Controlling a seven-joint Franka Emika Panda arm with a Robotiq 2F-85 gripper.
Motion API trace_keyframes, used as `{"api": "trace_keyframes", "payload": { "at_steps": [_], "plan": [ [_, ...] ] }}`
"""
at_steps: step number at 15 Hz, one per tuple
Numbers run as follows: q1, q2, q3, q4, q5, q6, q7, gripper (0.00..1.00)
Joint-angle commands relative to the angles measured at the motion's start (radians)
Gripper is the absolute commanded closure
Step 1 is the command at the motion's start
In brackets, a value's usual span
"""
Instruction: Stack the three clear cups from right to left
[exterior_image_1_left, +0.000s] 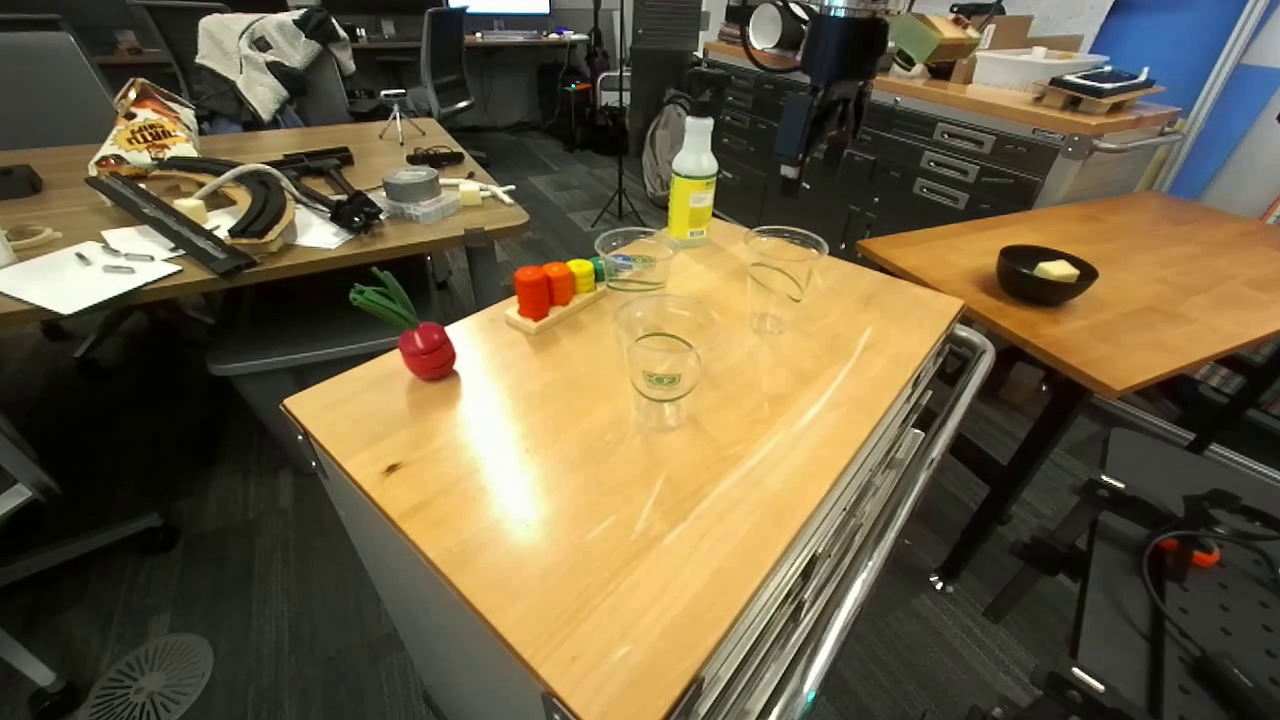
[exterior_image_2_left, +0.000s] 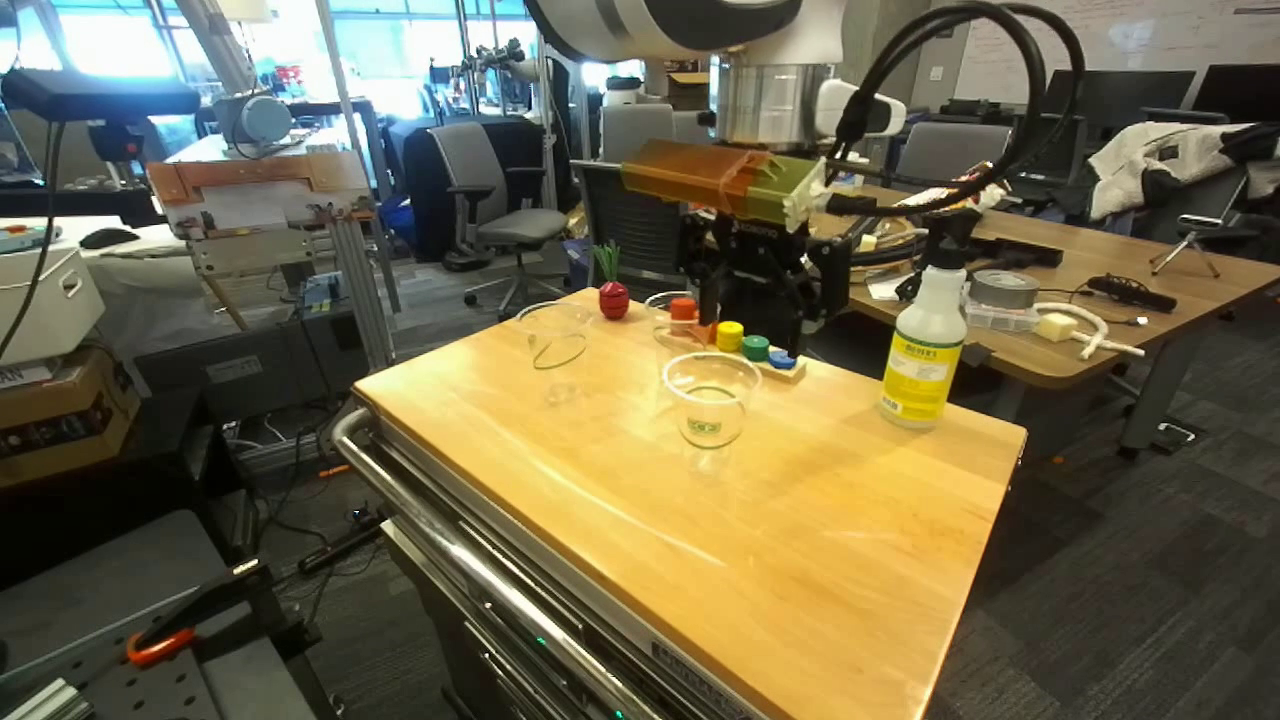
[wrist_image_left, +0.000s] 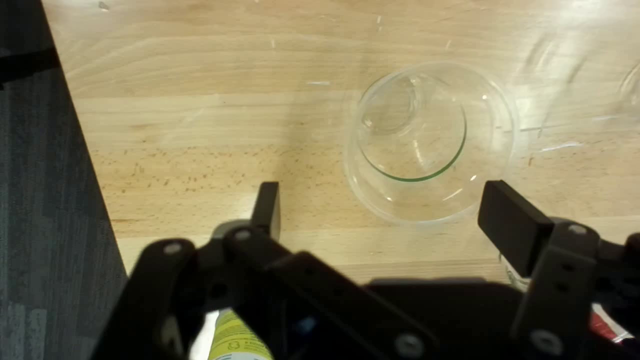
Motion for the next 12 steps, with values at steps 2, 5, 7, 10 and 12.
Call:
{"api": "trace_keyframes", "payload": {
  "at_steps": [2,5,7,10,12],
  "plan": [
    [-0.053,0.122,0.029,0.128,-0.024,-0.010,0.033,0.00],
    [-0.067,0.166,0.040,0.147,-0.028,-0.025,0.024,0.00],
    [-0.073,0.178,0.054,0.139,-0.024,-0.024,0.015,0.00],
    [-0.078,0.193,0.066,0.129,-0.024,-0.021,0.014,0.00],
    [-0.087,0.204,0.075,0.133,-0.010,-0.027,0.004,0.25]
  ]
}}
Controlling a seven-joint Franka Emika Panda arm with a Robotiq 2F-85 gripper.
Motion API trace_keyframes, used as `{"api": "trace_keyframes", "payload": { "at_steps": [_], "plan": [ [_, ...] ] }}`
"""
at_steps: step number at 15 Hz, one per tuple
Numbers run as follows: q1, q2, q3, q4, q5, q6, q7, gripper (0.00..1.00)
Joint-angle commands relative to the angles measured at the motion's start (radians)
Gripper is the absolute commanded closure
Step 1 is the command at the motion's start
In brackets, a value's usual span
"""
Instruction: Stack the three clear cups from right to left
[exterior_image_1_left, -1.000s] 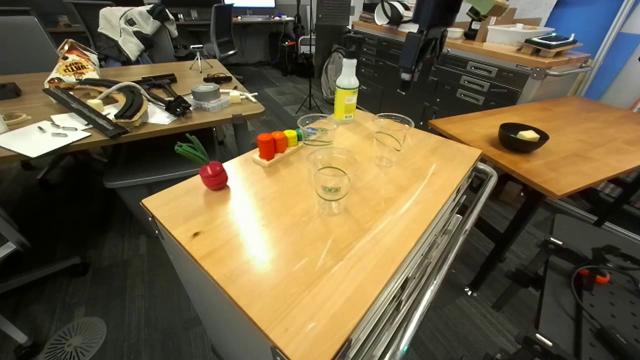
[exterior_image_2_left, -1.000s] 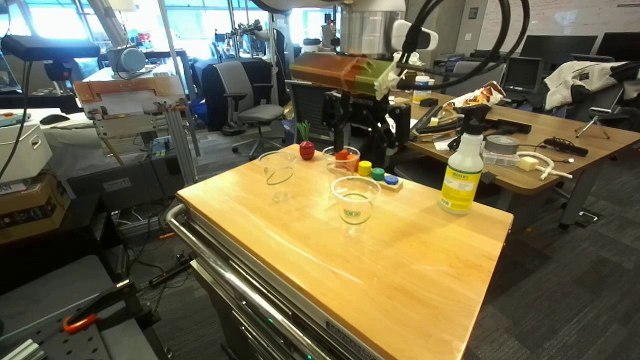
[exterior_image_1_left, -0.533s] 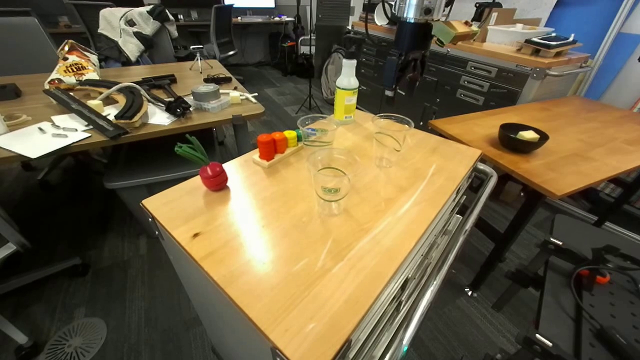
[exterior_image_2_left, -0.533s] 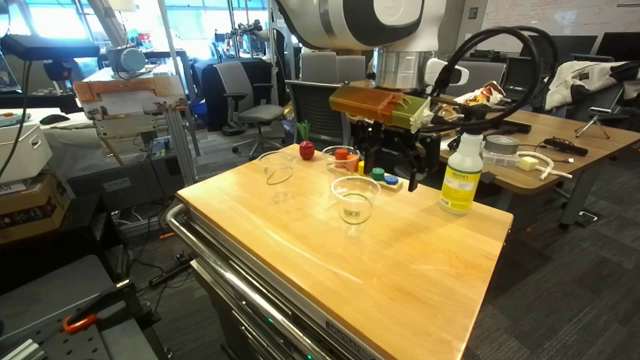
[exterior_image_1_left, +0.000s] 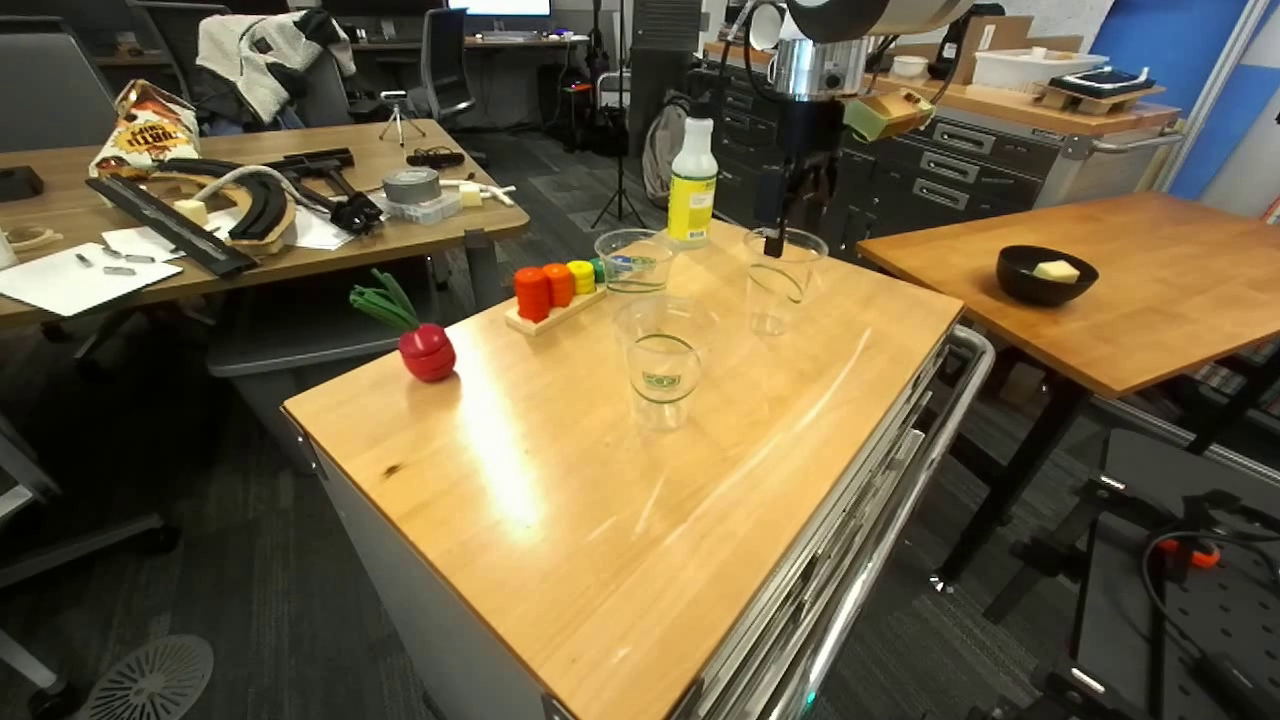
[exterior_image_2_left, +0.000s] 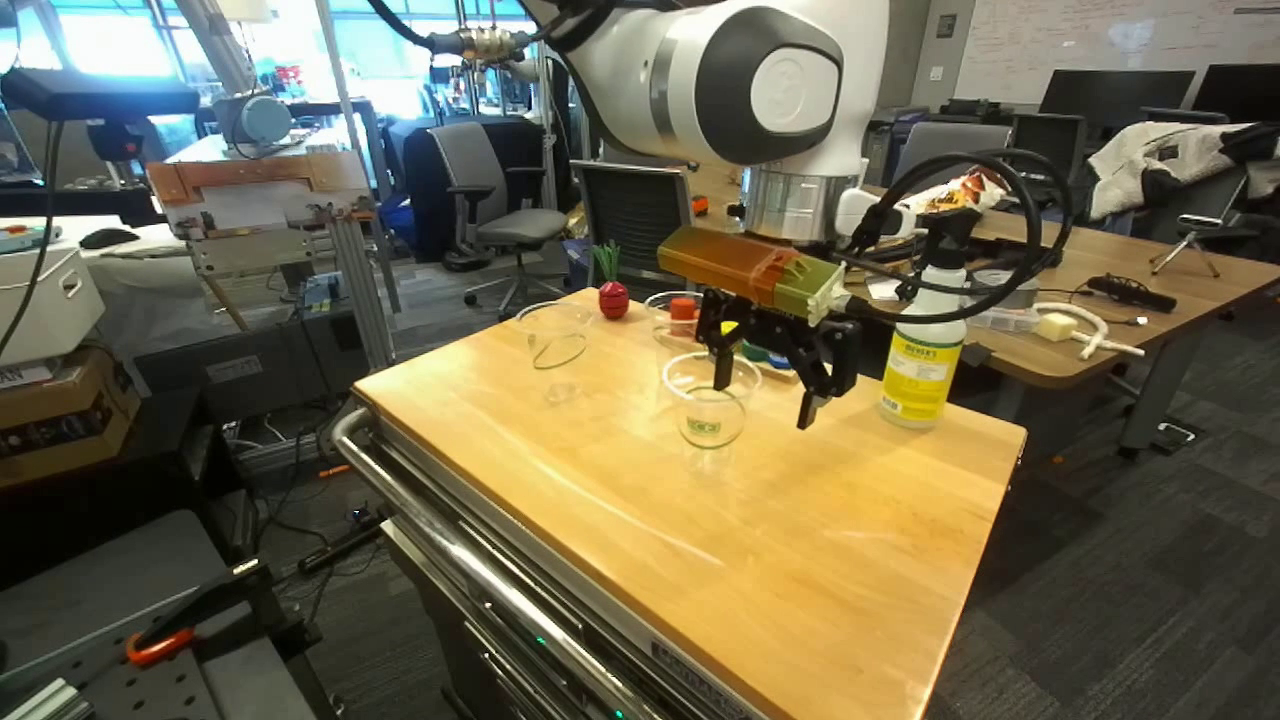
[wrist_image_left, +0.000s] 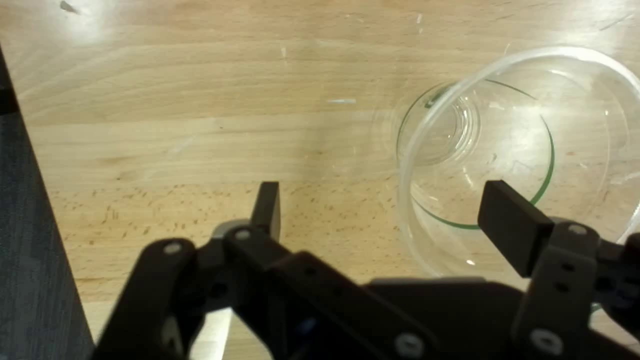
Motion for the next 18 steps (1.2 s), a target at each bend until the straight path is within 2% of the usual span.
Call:
{"api": "trace_keyframes", "payload": {
  "at_steps": [1,4,10,11,18],
  "plan": [
    [-0.030,0.018,0.028,0.027,-0.004,-0.018,-0.004,0.26],
    [-0.044,0.012,0.038,0.021,0.014,-0.033,-0.008,0.51],
    [-0.081,-0.027,0.068,-0.006,0.088,-0.074,-0.033,0.96],
    [-0.084,-0.032,0.073,-0.009,0.101,-0.084,-0.034,1.00],
    [-0.079,-0.138,0.077,-0.038,0.178,-0.169,0.004,0.99]
  ]
}}
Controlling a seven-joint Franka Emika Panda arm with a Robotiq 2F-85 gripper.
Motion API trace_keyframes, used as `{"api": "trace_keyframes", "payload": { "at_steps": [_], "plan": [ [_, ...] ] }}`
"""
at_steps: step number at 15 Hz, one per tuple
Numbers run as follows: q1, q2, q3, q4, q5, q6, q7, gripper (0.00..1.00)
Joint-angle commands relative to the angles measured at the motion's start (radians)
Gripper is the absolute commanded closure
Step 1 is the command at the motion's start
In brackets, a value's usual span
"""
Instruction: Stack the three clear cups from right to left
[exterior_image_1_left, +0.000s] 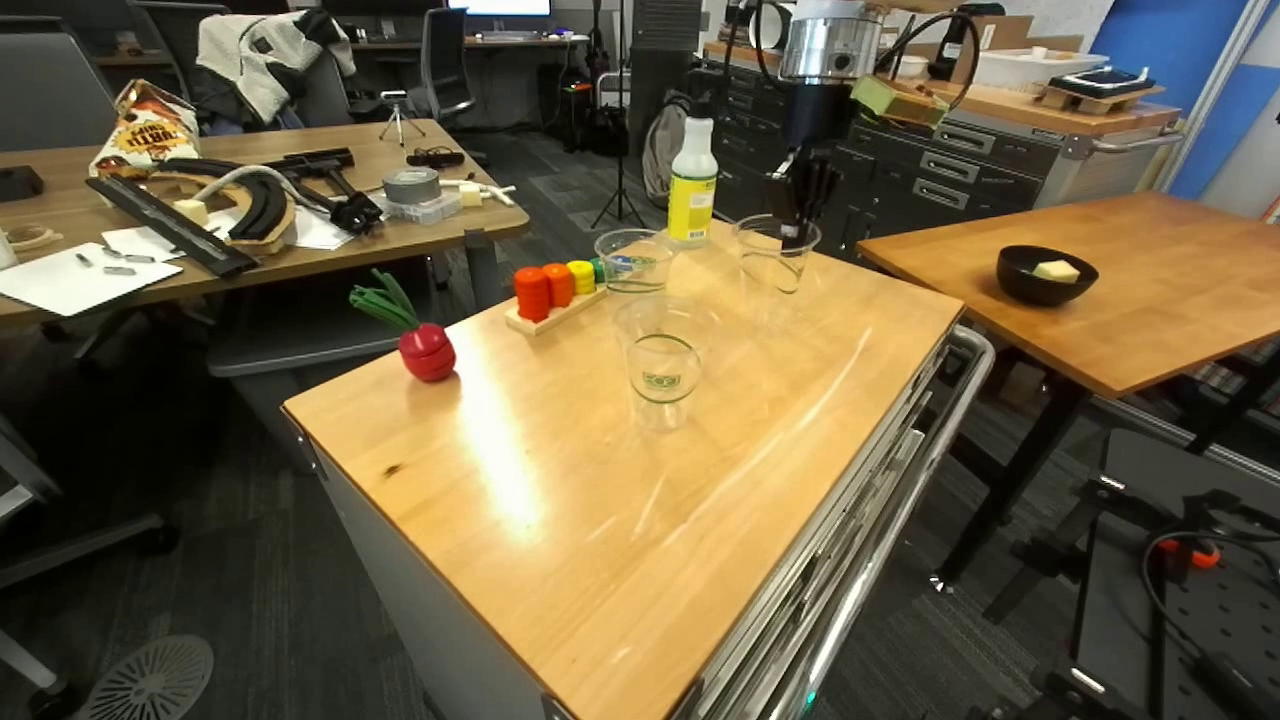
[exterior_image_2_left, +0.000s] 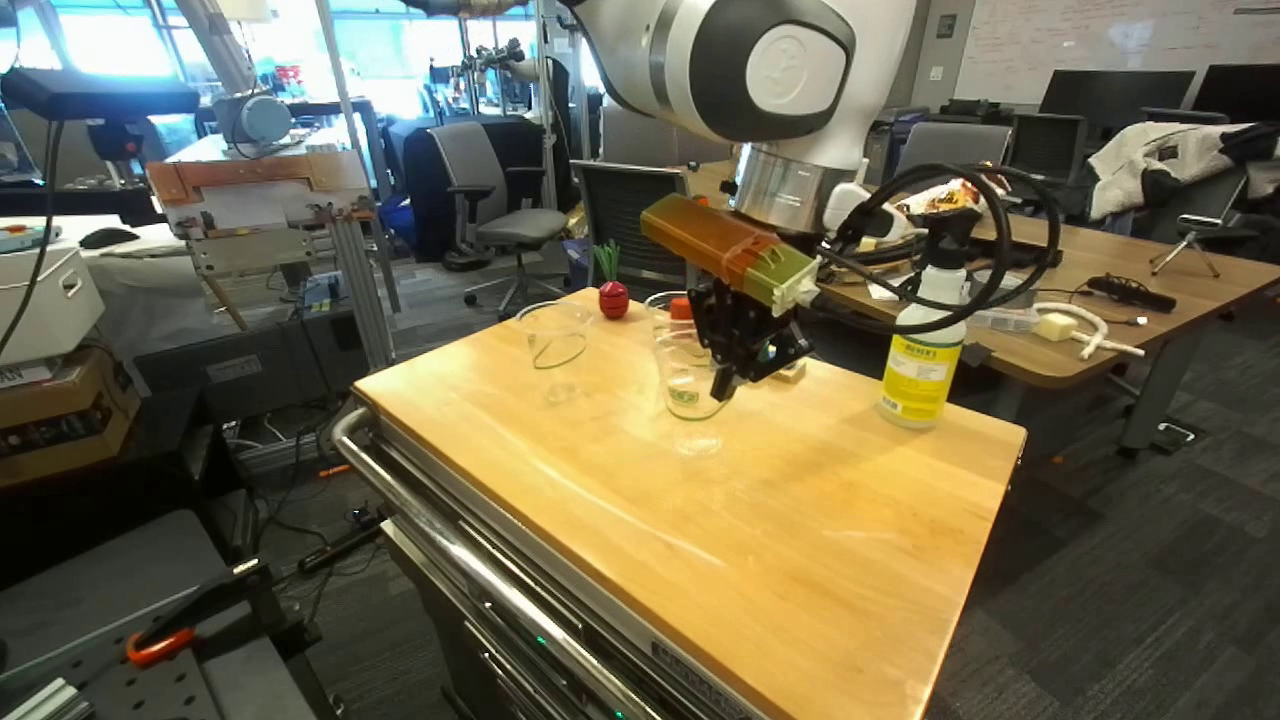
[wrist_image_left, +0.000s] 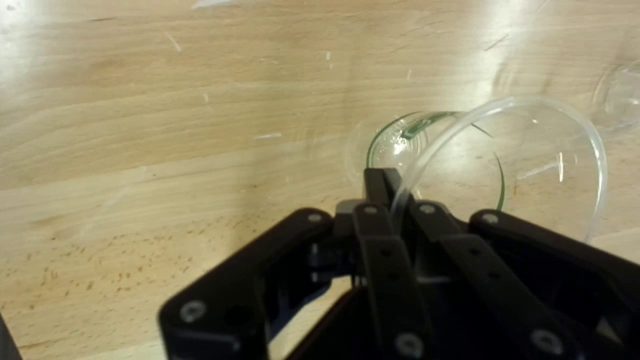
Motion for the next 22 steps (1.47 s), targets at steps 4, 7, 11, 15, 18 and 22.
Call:
{"api": "trace_keyframes", "payload": {
  "at_steps": [4,7,11,15,18,22],
  "plan": [
    [0.017,-0.191,0.008,-0.003,0.044,-0.127,0.045,0.99],
    [0.053,-0.206,0.016,0.068,0.030,-0.148,0.079,0.99],
    [0.102,-0.139,0.039,0.194,0.030,-0.179,0.135,0.99],
    [0.130,-0.020,0.055,0.318,0.021,-0.172,0.162,0.99],
    [0.134,0.076,0.052,0.402,0.005,-0.181,0.175,0.99],
    [0.125,0.164,0.050,0.484,-0.011,-0.208,0.184,0.99]
  ]
}}
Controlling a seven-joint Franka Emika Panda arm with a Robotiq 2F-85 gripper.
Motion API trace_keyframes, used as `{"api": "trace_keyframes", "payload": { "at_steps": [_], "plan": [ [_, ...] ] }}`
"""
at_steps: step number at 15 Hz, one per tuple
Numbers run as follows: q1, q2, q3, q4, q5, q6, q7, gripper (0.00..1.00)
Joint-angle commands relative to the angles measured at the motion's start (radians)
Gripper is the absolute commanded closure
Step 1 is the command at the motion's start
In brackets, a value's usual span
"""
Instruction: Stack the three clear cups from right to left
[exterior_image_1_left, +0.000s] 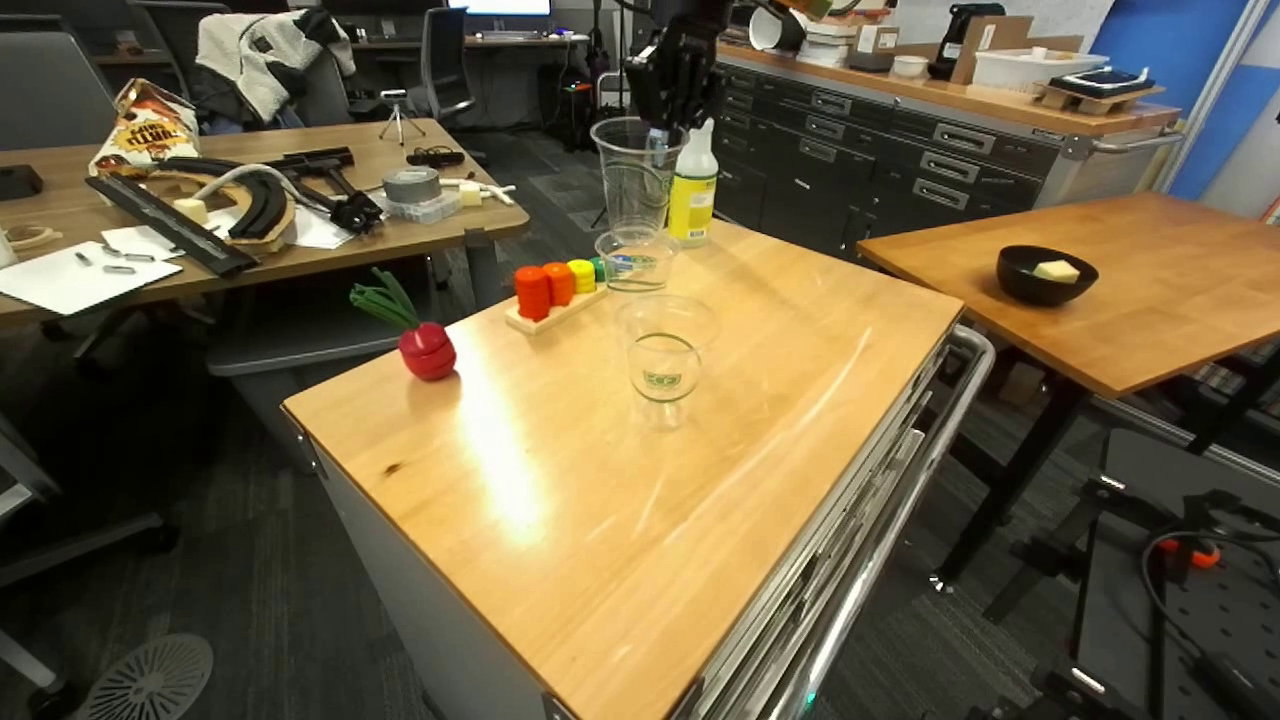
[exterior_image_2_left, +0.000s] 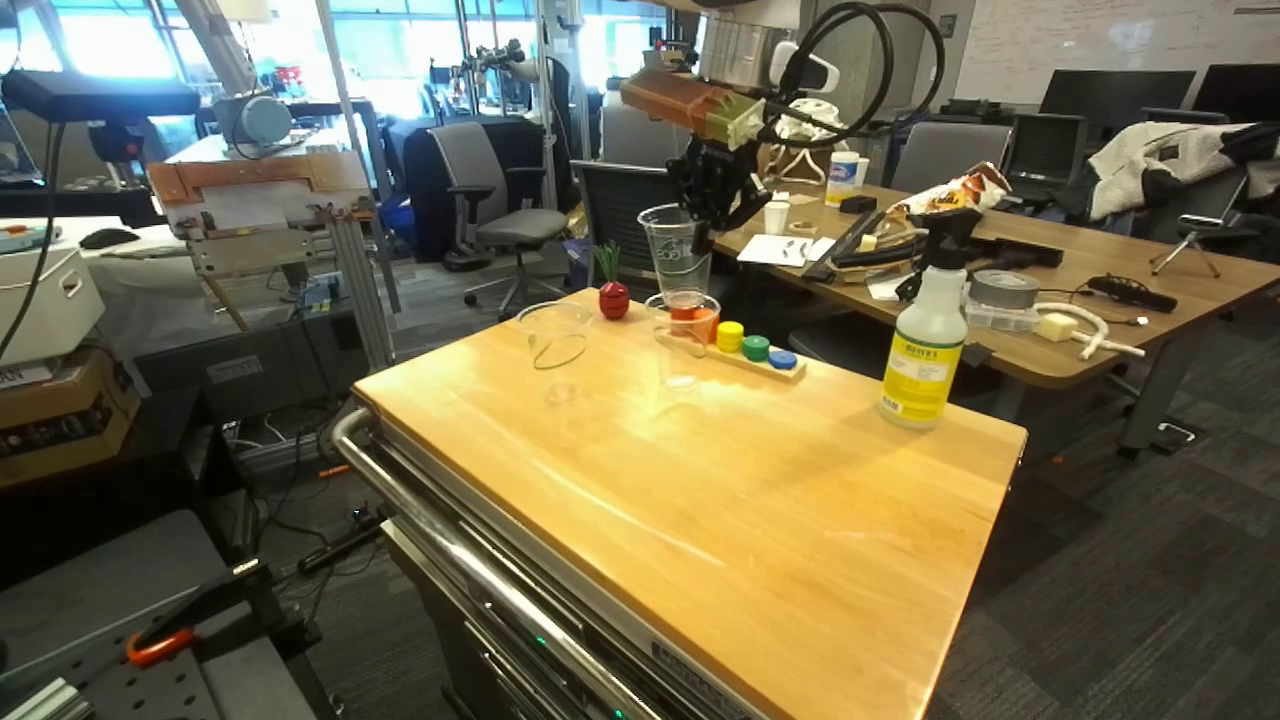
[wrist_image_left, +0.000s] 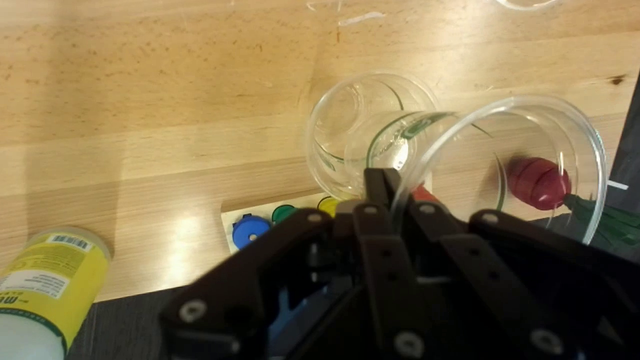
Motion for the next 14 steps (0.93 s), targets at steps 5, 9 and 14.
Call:
{"api": "trace_keyframes", "payload": {
  "at_steps": [5,9,14],
  "plan": [
    [-0.028,0.135,0.008,0.173,-0.006,-0.117,0.018,0.99],
    [-0.035,0.145,0.012,0.174,-0.007,-0.142,-0.002,0.70],
    [-0.031,0.130,0.018,0.164,-0.006,-0.135,-0.010,0.34]
  ]
}}
